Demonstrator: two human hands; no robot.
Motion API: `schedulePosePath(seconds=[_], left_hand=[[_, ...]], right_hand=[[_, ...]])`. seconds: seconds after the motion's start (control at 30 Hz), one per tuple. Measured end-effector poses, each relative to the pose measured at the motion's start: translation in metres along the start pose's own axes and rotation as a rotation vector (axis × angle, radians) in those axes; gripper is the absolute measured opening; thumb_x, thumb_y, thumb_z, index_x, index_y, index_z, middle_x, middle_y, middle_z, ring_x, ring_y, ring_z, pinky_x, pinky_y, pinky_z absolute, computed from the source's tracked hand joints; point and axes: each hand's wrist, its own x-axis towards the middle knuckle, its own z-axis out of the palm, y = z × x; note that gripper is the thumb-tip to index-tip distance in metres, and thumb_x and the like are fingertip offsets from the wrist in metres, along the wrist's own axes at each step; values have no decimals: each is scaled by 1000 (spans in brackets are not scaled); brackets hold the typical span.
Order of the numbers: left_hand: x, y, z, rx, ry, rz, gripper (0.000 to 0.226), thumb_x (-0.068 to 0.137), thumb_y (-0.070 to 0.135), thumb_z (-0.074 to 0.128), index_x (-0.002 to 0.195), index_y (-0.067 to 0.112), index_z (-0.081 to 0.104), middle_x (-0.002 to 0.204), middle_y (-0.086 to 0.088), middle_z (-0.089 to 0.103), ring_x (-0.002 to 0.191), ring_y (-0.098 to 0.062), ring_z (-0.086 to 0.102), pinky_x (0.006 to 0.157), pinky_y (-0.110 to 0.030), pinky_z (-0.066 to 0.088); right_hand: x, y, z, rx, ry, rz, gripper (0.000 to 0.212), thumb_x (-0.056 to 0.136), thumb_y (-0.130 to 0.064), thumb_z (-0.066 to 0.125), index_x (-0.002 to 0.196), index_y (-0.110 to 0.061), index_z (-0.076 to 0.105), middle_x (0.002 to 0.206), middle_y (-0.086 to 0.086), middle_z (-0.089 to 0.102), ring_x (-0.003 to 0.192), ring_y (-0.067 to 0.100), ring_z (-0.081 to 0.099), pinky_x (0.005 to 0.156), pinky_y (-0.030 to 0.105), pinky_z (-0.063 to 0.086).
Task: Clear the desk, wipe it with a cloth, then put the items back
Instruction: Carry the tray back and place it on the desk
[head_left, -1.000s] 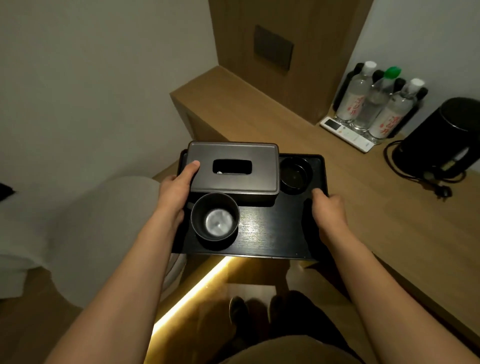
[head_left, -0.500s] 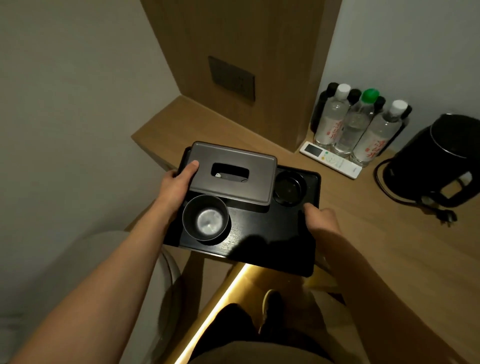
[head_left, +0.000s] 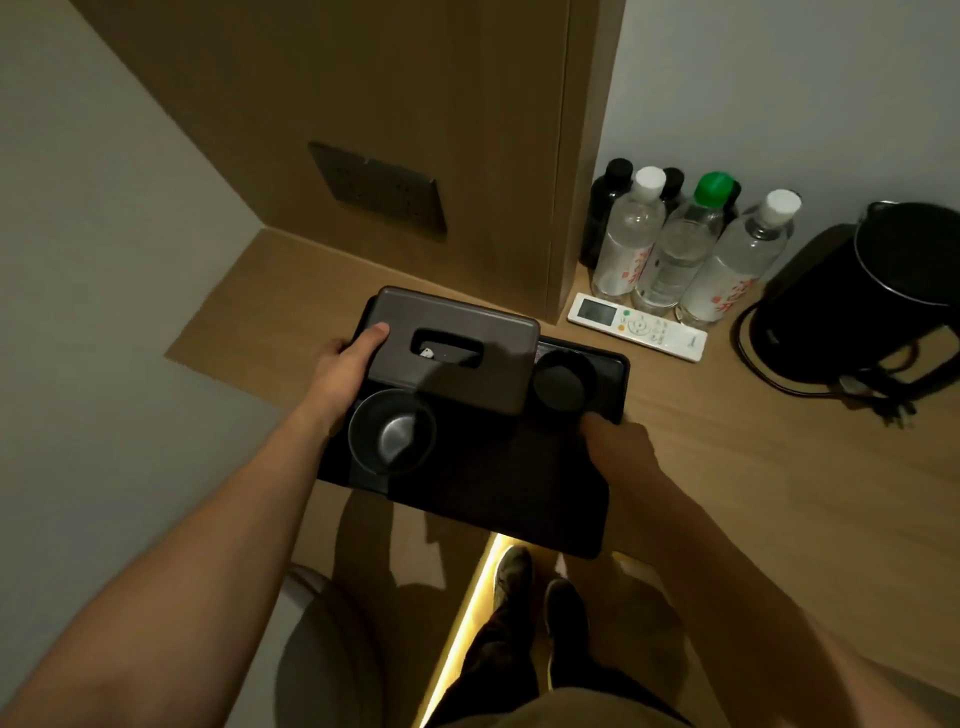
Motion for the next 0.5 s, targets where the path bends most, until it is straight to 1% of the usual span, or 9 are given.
schedulePosePath(seconds=[0.07,0.1,0.13,0.2,0.23,0.3,0.4,0.43,0.5], left_hand=[[18,4,4,1,-23,-11,38,83,57,72,95,24,58,96,-7,71,81,-25,73,65,-31,57],[27,6,7,-3,-31,-20,38,82,56,73,95,23,58,98,-8,71,85,-27,72,72,-35,58],[35,7,9,-1,-38,-28,38,82,56,73,95,23,58,99,-8,71,87,-27,71,76,-36,57],[48,8,13,11,-48,-28,38,83,55,73,94,22,58,98,-7,70,86,-25,70,73,-33,55],[53,8,14,7,-51,-25,37,83,54,73,94,21,59,97,-7,70,84,-24,70,69,-32,54],[64,9,17,17,-60,-21,38,83,55,73,95,21,60,97,-5,71,84,-22,71,68,-31,53],[78,12,20,52,-70,-22,44,84,55,73,105,18,61,99,-5,70,86,-22,70,74,-32,56],[82,12,22,60,-75,-21,44,84,55,72,106,18,61,98,-5,70,84,-21,70,71,-31,55],[89,13,24,83,-82,-13,44,83,57,72,105,19,62,96,-3,71,81,-18,70,63,-27,52]], right_hand=[[8,-4,8,-67,38,20,41,88,-35,56,123,-13,53,91,5,55,90,29,57,77,39,47],[12,-6,11,-100,50,30,42,89,-37,54,122,-10,51,92,5,52,95,30,54,77,38,43],[16,-7,13,-127,59,44,44,91,-38,53,123,-7,49,98,8,50,98,30,50,75,36,39],[24,-11,18,-143,81,87,52,92,-39,53,128,-3,46,113,14,44,92,27,42,70,32,34],[27,-13,21,-134,92,101,54,91,-39,54,130,-2,45,115,14,40,90,25,39,70,32,34],[34,-14,25,-106,106,107,56,90,-37,57,132,-3,44,119,15,41,94,25,35,74,34,34],[39,-13,30,-73,118,125,58,89,-37,58,135,-5,43,127,17,41,106,32,44,79,37,37],[40,-12,32,-73,119,137,59,89,-38,57,135,-5,43,126,16,39,109,35,47,80,38,39],[41,-12,36,-81,105,166,56,91,-39,55,133,-3,45,120,14,35,107,36,50,77,36,39]])
